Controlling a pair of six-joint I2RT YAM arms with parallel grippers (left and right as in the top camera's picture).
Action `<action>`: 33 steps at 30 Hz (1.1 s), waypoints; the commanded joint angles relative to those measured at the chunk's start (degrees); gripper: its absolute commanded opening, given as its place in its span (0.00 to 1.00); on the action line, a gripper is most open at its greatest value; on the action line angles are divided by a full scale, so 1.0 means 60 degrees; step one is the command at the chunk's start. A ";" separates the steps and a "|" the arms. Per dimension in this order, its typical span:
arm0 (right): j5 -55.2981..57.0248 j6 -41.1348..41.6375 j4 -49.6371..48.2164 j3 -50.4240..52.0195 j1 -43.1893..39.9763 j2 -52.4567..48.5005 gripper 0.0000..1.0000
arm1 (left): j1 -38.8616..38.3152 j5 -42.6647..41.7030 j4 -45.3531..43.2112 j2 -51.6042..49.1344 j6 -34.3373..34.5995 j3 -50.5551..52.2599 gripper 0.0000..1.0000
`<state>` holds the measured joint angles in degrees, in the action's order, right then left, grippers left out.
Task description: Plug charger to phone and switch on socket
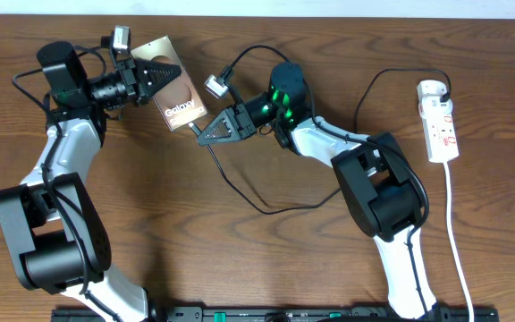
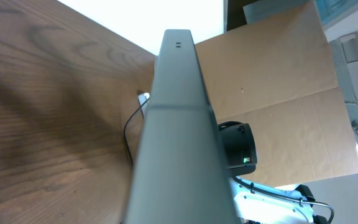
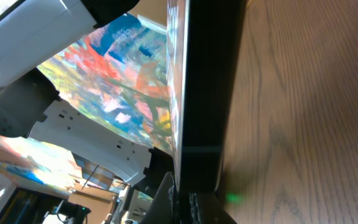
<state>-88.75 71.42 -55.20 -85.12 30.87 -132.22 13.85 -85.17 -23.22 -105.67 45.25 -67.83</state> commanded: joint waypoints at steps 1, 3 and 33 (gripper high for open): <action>-0.0102 0.0022 -0.0058 -0.0044 -0.0087 0.0051 0.03 | -0.0007 -0.0208 -0.0080 0.0091 0.0124 -0.0106 0.07; -0.0102 0.0022 -0.0058 -0.0044 -0.0087 0.0051 0.03 | -0.0007 -0.0135 -0.0080 0.0091 0.0124 -0.0106 0.07; 0.1129 0.0382 -0.0055 -0.0044 -0.0076 0.0051 0.02 | -0.0091 0.0073 -0.0076 0.0091 0.0189 -0.0106 0.07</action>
<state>-86.85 73.08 -55.18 -85.12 30.72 -132.22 13.82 -83.07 -23.27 -105.67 45.89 -67.83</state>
